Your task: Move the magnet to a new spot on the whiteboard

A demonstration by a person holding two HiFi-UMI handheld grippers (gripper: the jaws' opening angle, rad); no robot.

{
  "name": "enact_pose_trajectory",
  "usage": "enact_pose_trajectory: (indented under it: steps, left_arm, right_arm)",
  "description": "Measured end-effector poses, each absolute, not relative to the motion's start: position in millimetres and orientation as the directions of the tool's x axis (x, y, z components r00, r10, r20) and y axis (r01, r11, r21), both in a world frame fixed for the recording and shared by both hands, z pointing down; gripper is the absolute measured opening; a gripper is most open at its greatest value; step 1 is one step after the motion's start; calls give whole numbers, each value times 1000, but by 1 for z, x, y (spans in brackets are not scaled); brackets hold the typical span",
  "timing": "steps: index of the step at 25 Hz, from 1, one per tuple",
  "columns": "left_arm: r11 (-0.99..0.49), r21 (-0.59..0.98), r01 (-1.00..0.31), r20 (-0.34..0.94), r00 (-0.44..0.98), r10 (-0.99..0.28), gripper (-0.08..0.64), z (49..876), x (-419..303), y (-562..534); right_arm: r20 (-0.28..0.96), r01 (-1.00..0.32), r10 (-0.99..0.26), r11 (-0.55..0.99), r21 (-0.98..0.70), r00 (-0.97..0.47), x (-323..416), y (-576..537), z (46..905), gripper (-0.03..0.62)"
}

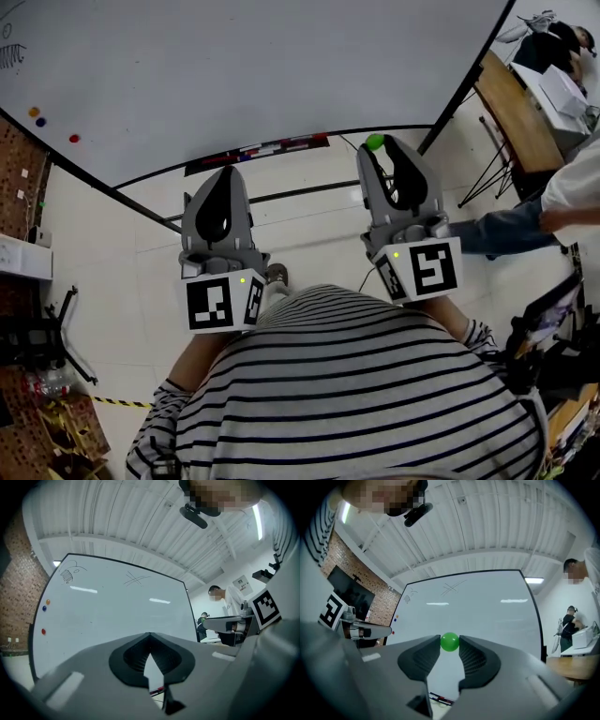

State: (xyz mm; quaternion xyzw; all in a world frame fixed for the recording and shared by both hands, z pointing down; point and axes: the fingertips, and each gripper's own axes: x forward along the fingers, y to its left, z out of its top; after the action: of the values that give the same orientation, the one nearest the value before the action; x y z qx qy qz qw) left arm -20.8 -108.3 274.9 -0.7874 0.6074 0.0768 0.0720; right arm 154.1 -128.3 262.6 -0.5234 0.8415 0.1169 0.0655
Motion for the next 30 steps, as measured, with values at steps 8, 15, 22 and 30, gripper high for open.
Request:
enact_pose_trajectory:
  steps: [8,15,22,30]
  left_arm:
    - [-238,-57,-970,-170,245,-955,15,292,-3,-85]
    - [-198,-47,-979,-177,204,-963,17,295,-7,-81]
    - [-169,1,-986,-140,167,-976,16,306,-27,-109]
    - [-106,38,-994,-141,100,-985,17,301,-97,-172]
  right_arm:
    - [-228,-881,-851,459,115,-473,164,-111,277,124]
    - [-236,-866,-833,481,140,-501,160,-110,275,124]
    - [-234,-855,-823,487,178,-518,149,-154,267,124]
    - [-301,-859,-808,440,263,-506,105,-250,218,124]
